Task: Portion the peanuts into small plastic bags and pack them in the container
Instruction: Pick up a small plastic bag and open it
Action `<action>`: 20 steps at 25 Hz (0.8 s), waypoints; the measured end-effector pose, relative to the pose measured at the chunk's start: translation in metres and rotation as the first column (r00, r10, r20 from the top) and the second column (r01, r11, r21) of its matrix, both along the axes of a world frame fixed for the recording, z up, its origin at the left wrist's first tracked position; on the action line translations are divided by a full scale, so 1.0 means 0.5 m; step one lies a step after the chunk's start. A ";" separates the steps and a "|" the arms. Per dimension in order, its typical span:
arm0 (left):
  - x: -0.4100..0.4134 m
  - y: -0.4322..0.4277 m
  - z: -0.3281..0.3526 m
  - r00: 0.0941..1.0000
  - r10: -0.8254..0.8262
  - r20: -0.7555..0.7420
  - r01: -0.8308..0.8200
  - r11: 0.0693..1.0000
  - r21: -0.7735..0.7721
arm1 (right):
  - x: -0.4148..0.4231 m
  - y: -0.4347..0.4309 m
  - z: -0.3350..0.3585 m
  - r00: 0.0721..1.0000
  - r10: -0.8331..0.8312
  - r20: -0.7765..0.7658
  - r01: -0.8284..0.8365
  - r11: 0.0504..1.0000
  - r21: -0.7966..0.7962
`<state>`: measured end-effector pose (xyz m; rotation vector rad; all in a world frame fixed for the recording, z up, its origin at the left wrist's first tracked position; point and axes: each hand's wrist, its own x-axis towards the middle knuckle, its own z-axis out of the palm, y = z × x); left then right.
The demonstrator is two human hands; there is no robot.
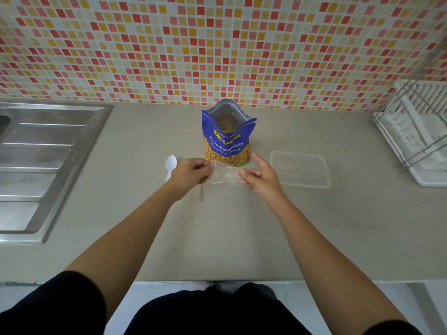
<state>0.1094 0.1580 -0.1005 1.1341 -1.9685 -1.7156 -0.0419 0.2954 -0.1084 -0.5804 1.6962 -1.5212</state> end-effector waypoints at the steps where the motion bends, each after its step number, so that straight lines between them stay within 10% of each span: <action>1: 0.001 -0.001 0.003 1.000 -0.023 -0.012 0.024 0.999 0.031 | -0.004 0.001 0.002 1.000 -0.029 -0.006 0.029 1.000 -0.008; 6: -0.010 -0.004 0.024 0.998 -0.053 -0.030 0.055 0.996 0.065 | -0.006 0.002 -0.003 0.964 -0.200 0.172 0.215 0.974 -0.071; 9: -0.011 -0.011 0.027 1.000 0.020 -0.005 -0.020 0.999 0.029 | -0.020 0.006 -0.024 0.941 -0.268 -0.206 0.288 0.955 0.072; 13: -0.004 -0.013 0.036 0.997 0.031 0.066 -0.031 0.999 0.005 | -0.018 0.019 -0.015 0.660 0.156 -0.735 -0.068 0.987 0.149; 20: -0.022 0.004 0.054 0.987 -0.069 0.143 0.084 0.991 -0.102 | 0.026 -0.020 0.014 0.456 0.457 -0.764 -0.241 0.890 0.388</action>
